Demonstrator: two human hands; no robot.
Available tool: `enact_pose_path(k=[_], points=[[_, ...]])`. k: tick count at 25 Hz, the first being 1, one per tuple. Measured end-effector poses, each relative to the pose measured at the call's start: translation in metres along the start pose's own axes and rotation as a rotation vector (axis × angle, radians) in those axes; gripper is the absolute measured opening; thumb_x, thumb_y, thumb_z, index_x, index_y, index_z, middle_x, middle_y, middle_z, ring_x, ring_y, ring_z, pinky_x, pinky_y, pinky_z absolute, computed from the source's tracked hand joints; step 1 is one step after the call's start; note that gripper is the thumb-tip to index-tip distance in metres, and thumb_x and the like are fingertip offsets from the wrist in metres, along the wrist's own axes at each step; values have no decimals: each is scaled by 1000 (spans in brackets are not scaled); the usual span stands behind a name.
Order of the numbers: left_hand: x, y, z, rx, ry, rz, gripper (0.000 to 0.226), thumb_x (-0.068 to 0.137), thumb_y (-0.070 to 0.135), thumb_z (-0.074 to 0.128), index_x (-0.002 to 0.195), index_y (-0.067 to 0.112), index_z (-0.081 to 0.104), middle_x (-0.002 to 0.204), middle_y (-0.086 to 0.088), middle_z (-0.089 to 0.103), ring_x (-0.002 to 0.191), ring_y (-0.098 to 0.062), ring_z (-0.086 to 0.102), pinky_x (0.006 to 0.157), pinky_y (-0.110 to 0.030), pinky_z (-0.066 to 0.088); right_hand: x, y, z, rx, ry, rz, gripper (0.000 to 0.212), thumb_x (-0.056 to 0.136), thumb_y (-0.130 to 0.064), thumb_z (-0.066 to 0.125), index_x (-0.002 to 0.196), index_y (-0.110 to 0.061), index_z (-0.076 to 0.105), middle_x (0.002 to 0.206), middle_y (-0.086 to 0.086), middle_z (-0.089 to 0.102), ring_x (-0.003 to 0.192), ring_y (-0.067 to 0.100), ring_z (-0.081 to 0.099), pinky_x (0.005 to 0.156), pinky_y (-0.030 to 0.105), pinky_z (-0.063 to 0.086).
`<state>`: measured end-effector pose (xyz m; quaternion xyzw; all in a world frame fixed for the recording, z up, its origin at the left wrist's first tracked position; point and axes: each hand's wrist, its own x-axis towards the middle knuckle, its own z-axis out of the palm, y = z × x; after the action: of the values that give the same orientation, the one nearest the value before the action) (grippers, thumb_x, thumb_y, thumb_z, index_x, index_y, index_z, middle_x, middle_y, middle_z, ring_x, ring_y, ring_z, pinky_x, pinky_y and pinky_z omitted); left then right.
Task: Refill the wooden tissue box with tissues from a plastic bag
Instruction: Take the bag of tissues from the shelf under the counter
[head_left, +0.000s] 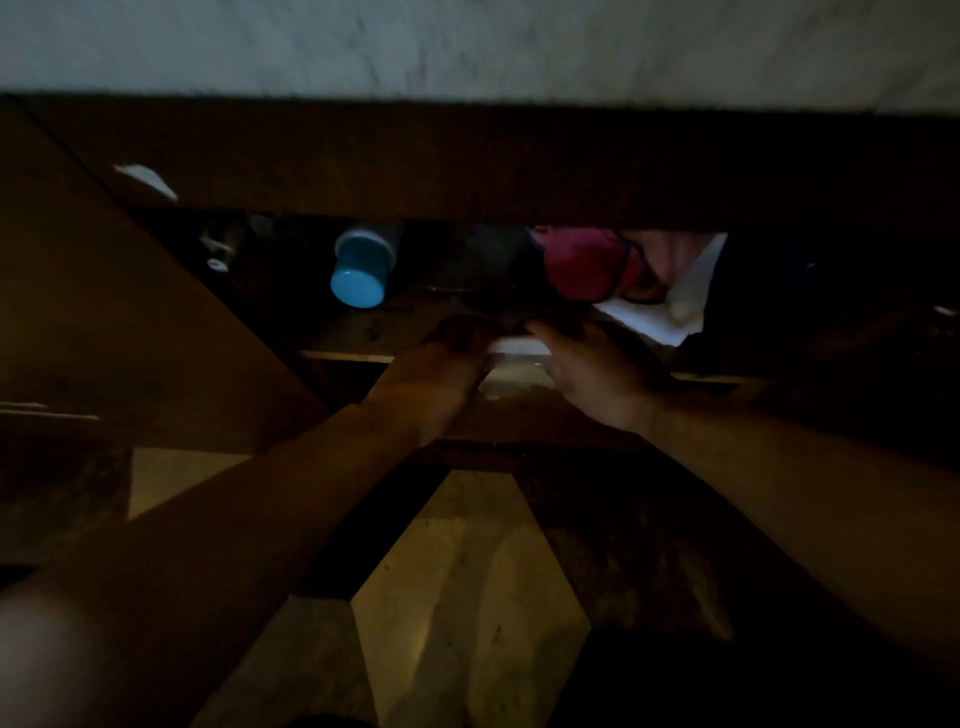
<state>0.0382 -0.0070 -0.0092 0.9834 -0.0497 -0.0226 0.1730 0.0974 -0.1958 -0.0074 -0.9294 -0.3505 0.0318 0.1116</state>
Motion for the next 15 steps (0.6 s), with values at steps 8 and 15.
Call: enact_pose_path(k=[8, 15], points=[[-104, 64, -113, -6, -111, 57, 45, 101, 35, 53, 139, 13, 48, 139, -14, 56, 124, -30, 53, 97, -38, 46, -80, -79, -109, 47, -78, -52, 39, 97, -21, 57, 136, -15, 52, 121, 16, 68, 100, 36, 68, 76, 44, 58], [-162, 130, -237, 59, -163, 53, 36, 96, 24, 58, 131, 17, 53, 130, -5, 61, 116, -20, 58, 96, -36, 53, -129, -127, -225, 189, -221, -23, 42, 93, -19, 59, 132, -30, 49, 123, -1, 64, 104, 21, 64, 84, 31, 51]])
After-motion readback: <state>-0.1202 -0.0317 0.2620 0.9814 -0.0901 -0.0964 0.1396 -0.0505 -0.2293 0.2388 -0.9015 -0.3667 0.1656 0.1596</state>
